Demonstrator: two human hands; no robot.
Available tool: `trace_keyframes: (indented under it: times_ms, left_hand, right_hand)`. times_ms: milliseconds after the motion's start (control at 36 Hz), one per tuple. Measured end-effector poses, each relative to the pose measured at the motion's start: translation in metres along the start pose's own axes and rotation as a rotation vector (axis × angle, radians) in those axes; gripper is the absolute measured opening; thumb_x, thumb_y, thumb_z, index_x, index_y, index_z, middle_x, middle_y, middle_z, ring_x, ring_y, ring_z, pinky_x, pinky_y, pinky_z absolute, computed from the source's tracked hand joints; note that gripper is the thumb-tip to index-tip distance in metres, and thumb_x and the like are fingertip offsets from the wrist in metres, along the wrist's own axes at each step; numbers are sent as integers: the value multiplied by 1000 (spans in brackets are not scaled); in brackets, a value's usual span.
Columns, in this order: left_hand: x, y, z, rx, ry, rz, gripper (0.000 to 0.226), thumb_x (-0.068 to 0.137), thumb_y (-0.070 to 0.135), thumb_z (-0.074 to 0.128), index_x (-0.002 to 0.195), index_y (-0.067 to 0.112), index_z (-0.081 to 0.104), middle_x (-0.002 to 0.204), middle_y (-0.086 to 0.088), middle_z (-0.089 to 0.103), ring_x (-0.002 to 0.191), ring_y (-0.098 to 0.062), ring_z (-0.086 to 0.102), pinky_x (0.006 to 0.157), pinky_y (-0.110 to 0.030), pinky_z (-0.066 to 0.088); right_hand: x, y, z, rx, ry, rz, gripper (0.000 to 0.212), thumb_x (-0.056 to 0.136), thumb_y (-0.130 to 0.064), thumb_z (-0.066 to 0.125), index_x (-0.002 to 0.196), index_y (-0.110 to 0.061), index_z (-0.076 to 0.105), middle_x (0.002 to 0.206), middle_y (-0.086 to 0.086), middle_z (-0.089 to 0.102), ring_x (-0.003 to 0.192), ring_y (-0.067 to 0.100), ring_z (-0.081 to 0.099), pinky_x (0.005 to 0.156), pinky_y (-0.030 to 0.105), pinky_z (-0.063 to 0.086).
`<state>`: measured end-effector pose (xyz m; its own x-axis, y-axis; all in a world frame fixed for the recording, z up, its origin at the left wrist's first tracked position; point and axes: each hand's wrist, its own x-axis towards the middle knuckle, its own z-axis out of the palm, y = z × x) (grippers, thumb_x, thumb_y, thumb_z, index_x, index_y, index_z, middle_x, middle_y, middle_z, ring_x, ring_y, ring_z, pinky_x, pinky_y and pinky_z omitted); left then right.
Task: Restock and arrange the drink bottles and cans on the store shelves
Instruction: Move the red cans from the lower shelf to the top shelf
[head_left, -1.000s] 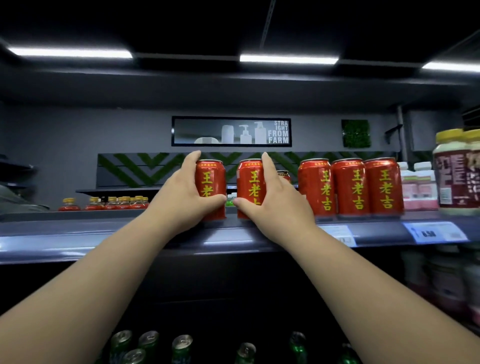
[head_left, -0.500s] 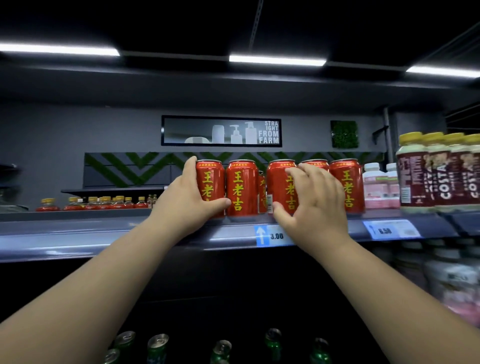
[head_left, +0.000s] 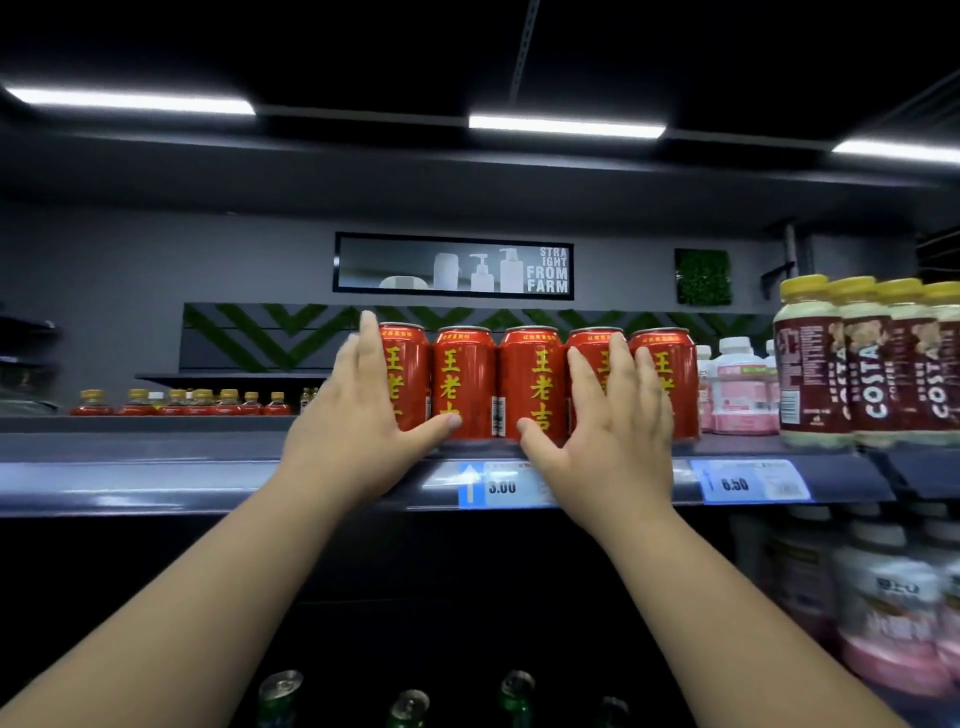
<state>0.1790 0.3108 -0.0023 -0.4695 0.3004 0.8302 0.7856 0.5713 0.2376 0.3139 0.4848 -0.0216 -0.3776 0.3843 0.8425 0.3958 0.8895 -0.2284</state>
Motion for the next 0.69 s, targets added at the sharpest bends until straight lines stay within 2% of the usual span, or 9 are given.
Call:
trace_keyframes:
  times_ms: [56, 111, 194, 250, 333, 417, 500, 556, 694]
  left_hand:
    - [-4, 2, 1, 112, 62, 73, 114, 76, 81, 49, 155, 31, -15, 166, -7, -3, 152, -29, 8, 118, -51, 23]
    - [-8, 3, 4, 205, 124, 154, 100, 82, 78, 44, 158, 31, -1, 166, -10, -2, 152, -30, 2, 120, -51, 14]
    - [-14, 6, 6, 296, 187, 229, 85, 83, 74, 36, 152, 26, 33, 162, -16, 19, 149, -35, 13, 118, -54, 16]
    - [-18, 10, 8, 316, 177, 236, 79, 81, 72, 35, 145, 26, 46, 159, -16, 25, 148, -36, 17, 118, -55, 14]
    - [-26, 29, 14, 328, 111, 262, 72, 83, 69, 37, 143, 32, 45, 160, -11, 24, 150, -33, 11, 119, -54, 5]
    - [-34, 52, 27, 290, 82, 315, 65, 84, 62, 37, 141, 33, 48, 159, -8, 31, 150, -31, 15, 121, -55, 4]
    - [-39, 60, 41, 301, 63, 360, 63, 91, 54, 30, 147, 28, 44, 158, -5, 36, 150, -28, 21, 122, -50, 10]
    - [-41, 60, 44, 320, 56, 367, 65, 94, 52, 25, 151, 26, 40, 158, -4, 38, 150, -26, 22, 121, -45, 12]
    - [-43, 59, 43, 323, 9, 365, 68, 95, 52, 17, 155, 24, 31, 161, -4, 31, 152, -25, 15, 121, -45, 19]
  right_hand:
    - [0, 0, -1, -10, -20, -8, 84, 92, -70, 40, 160, -30, 11, 168, 4, -14, 154, 29, -15, 123, 48, -3]
    - [-1, -1, -3, -8, -39, -12, 81, 93, -69, 39, 160, -31, 12, 168, 5, -15, 154, 29, -14, 123, 47, -2]
    - [-1, -1, -3, -4, -54, -16, 80, 94, -68, 38, 160, -31, 11, 168, 5, -16, 155, 29, -13, 124, 47, 1]
    - [-1, -1, -4, -7, -62, -22, 80, 95, -66, 37, 160, -30, 10, 168, 6, -17, 154, 30, -13, 124, 47, 3]
    - [-4, 0, -2, -19, -69, -32, 80, 96, -65, 35, 160, -29, 6, 167, 8, -20, 154, 32, -15, 124, 48, 3]
    - [-16, 2, 5, -50, -81, -33, 79, 97, -63, 31, 161, -29, -1, 165, 14, -23, 154, 34, -15, 126, 49, 0]
    - [-28, 6, 12, -85, -72, -42, 75, 98, -63, 15, 161, -24, 3, 165, 19, -21, 154, 34, -13, 125, 48, -3]
    - [-31, 8, 13, -113, -84, -52, 80, 94, -64, 2, 161, -21, 4, 165, 20, -20, 154, 34, -14, 125, 49, -3]
    - [-34, 13, 10, -139, -135, -92, 76, 100, -63, 11, 161, -20, 0, 164, 20, -23, 154, 34, -16, 125, 49, -6]
